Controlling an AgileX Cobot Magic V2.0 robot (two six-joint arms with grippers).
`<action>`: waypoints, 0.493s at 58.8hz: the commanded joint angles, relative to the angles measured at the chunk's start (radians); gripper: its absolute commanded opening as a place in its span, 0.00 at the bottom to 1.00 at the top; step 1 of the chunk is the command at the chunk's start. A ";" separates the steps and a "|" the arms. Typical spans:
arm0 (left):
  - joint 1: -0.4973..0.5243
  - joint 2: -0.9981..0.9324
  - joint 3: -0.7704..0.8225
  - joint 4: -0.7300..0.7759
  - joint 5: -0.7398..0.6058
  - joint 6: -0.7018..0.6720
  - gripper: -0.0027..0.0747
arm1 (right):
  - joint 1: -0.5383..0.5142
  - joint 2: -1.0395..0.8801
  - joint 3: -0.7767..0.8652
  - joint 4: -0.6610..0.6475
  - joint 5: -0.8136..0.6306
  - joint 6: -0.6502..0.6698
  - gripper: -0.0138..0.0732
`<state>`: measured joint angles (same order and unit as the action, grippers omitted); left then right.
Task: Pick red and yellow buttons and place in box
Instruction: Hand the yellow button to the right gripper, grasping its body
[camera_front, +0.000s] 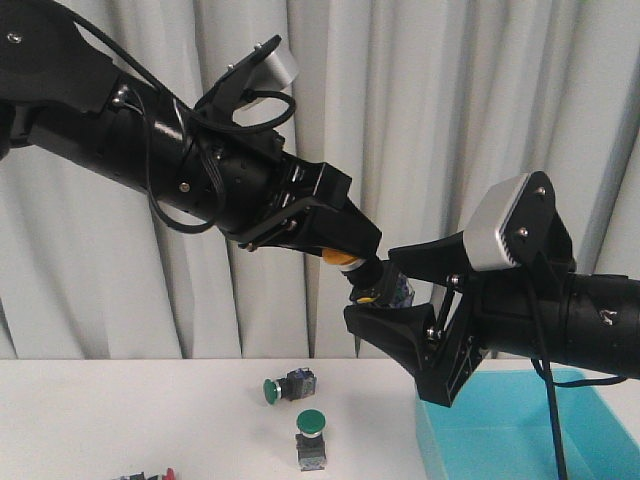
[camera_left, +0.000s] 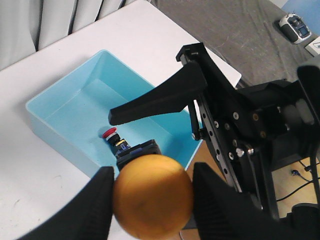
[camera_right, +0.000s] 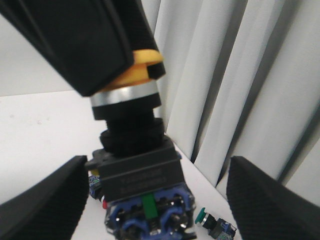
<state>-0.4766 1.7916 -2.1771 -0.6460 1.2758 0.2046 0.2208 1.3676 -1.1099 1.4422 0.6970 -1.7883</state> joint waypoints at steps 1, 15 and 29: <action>-0.005 -0.055 -0.031 -0.051 -0.020 0.000 0.02 | 0.001 -0.026 -0.034 0.036 0.017 0.017 0.71; -0.005 -0.055 -0.031 -0.051 -0.020 0.000 0.02 | 0.000 -0.026 -0.034 0.033 0.016 0.059 0.41; -0.005 -0.055 -0.031 -0.047 -0.020 -0.001 0.03 | 0.000 -0.026 -0.034 0.033 0.021 0.058 0.14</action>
<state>-0.4766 1.7916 -2.1771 -0.6488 1.2613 0.2049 0.2227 1.3676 -1.1099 1.4158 0.7180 -1.7392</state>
